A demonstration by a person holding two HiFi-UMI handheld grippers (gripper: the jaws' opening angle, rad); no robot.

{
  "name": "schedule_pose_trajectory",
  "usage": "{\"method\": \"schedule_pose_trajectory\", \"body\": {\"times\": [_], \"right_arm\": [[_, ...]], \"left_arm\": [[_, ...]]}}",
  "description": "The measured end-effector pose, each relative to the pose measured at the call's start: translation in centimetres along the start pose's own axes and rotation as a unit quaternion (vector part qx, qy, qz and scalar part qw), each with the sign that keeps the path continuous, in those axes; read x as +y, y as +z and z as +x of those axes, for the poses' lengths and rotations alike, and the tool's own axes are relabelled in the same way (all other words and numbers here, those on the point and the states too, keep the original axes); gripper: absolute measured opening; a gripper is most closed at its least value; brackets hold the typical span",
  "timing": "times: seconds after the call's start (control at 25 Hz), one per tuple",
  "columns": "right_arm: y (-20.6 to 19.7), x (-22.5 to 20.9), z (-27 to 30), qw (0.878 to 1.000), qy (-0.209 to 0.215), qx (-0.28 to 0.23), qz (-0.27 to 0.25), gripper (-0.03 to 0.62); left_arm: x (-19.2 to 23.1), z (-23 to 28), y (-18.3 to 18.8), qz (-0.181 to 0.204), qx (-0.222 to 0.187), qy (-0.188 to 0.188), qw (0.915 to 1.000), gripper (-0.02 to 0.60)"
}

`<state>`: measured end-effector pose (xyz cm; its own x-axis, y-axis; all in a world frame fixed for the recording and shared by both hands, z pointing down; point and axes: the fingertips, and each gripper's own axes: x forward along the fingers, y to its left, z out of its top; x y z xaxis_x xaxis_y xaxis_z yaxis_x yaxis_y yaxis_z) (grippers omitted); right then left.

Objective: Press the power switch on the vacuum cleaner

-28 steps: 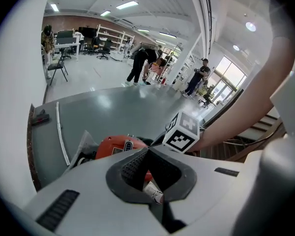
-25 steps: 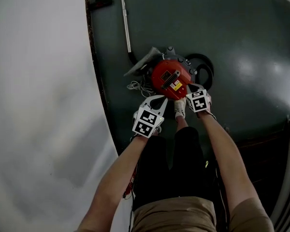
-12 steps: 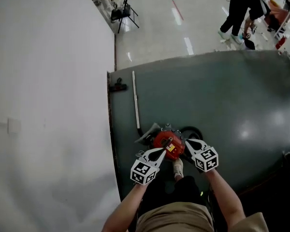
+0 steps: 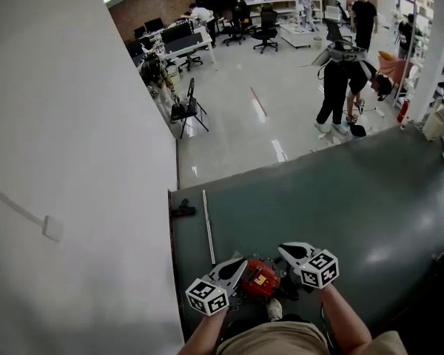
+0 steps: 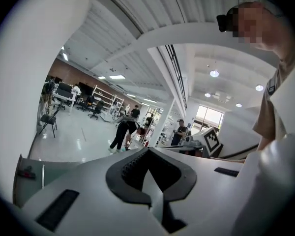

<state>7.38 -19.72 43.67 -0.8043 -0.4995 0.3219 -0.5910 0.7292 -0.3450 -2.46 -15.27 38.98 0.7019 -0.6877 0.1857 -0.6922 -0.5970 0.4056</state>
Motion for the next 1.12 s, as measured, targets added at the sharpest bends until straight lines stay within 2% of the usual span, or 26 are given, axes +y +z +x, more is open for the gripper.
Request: {"method": "schedule_pose_trajectory", "body": {"times": [0.12, 0.28, 0.44, 0.64, 0.88, 1.12], "right_arm": [[2.8, 2.7, -1.3, 1.0, 0.004, -0.03, -0.005, 0.009], [5.5, 6.3, -2.6, 0.998, -0.004, -0.055, -0.026, 0.009], [5.9, 10.5, -2.2, 0.995, -0.005, -0.083, -0.047, 0.009], [6.3, 16.1, -2.3, 0.988, 0.0, -0.129, -0.081, 0.009], [4.0, 20.4, -2.8, 0.987, -0.033, -0.13, -0.092, 0.009], [0.4, 24.6, -4.0, 0.986, -0.063, -0.131, -0.082, 0.009]], "left_arm": [[-1.1, -2.2, 2.4, 0.024, -0.023, -0.019, 0.9992, 0.003], [-0.9, -5.4, 3.7, 0.058, -0.02, -0.023, 0.9978, 0.003], [0.6, -10.1, 3.9, 0.064, -0.015, -0.007, 0.9978, 0.003], [2.3, -15.7, 5.4, 0.064, -0.04, 0.002, 0.9972, 0.003], [3.7, -21.5, 4.9, 0.08, -0.055, 0.029, 0.9948, 0.003], [3.7, -25.9, 2.6, 0.074, -0.06, 0.019, 0.9952, 0.003]]}}
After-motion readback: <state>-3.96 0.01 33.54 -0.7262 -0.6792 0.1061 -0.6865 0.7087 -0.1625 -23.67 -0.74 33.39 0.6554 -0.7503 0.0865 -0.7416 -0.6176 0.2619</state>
